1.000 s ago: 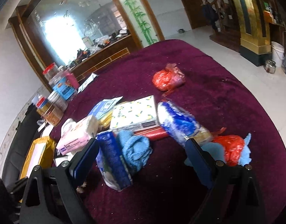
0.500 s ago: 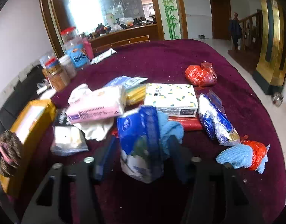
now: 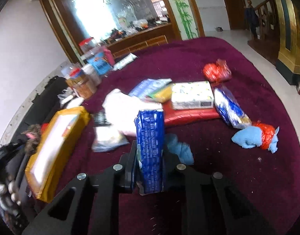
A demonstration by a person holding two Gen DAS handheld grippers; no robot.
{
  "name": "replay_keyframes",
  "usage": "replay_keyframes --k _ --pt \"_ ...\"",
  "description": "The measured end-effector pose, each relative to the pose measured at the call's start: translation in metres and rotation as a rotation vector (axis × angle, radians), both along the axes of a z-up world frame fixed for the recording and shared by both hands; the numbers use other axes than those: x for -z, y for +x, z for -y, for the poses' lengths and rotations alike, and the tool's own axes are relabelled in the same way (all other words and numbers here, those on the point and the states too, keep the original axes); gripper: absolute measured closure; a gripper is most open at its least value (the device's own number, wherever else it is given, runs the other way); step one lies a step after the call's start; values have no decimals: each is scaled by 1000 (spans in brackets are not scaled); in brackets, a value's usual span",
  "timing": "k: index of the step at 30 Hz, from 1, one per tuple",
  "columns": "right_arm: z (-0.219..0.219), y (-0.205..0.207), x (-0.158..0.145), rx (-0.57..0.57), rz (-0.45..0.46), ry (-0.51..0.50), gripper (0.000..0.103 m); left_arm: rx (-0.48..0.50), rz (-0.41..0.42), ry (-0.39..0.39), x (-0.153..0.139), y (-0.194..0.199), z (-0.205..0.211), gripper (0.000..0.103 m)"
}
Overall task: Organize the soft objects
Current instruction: 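Place the beanie in the tray with the left tool while right tool places blue box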
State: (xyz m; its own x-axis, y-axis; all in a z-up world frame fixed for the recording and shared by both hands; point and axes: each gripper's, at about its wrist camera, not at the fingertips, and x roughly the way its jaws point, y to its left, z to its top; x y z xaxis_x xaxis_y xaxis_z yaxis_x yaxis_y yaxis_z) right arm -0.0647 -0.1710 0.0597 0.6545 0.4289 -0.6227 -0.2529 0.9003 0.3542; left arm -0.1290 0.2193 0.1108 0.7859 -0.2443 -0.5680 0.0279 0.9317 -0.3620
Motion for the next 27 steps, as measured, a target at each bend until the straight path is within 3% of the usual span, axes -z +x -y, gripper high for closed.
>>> replay_keyframes --k 6,12,20,25,27 --pt "-41 -1 -27 -122 -10 67 84 -90 -85 -11 18 23 -60 66" --pt "-120 21 -30 -268 -102 153 84 -132 -159 2 35 57 -93 66" --pt "-236 64 -18 -390 -260 193 84 -180 -219 23 52 103 -119 66" --pt "-295 92 -5 -401 -350 195 84 -246 -238 -29 66 118 -140 64" --pt "-309 100 1 -396 -373 191 84 -250 -230 -52 66 118 -143 58"
